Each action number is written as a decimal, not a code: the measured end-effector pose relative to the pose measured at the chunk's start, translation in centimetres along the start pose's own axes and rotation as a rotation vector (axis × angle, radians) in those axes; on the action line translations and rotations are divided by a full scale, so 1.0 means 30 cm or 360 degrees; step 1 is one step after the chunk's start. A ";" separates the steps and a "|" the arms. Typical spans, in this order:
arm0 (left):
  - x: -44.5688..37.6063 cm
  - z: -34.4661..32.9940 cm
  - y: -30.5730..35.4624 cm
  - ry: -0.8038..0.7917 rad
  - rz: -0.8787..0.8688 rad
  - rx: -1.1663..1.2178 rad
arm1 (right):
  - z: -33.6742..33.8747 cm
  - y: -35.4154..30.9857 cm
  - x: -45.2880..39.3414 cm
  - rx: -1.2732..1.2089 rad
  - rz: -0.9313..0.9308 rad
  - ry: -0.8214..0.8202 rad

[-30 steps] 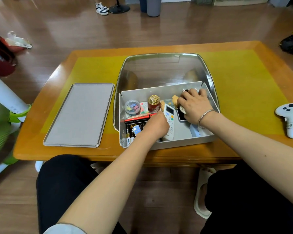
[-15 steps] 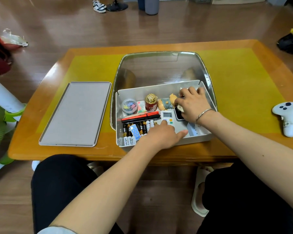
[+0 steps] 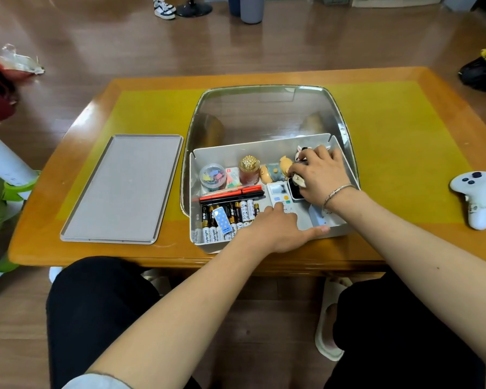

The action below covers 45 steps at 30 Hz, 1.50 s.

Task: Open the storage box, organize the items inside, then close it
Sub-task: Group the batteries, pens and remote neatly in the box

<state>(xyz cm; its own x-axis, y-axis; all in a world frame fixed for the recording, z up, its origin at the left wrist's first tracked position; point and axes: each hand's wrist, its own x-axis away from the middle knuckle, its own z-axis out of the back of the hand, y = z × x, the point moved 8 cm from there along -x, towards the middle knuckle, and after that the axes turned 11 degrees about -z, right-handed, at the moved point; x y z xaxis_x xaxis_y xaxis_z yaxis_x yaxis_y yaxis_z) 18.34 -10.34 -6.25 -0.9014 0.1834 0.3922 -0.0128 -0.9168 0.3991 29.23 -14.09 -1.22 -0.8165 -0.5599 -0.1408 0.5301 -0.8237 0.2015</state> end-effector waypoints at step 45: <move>0.140 0.291 -0.088 0.1124 -0.0433 0.0677 | 0.204 0.065 0.119 -0.2417 -0.0253 -0.0170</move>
<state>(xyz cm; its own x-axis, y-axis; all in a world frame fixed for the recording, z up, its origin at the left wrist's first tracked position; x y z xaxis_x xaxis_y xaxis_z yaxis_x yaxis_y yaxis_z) 18.37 -4.04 1.57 -0.9500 -0.0156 -0.3120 -0.2311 -0.6369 0.7355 25.95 -17.15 4.60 -0.8625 -0.5057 0.0170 0.1102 -0.2207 -0.9691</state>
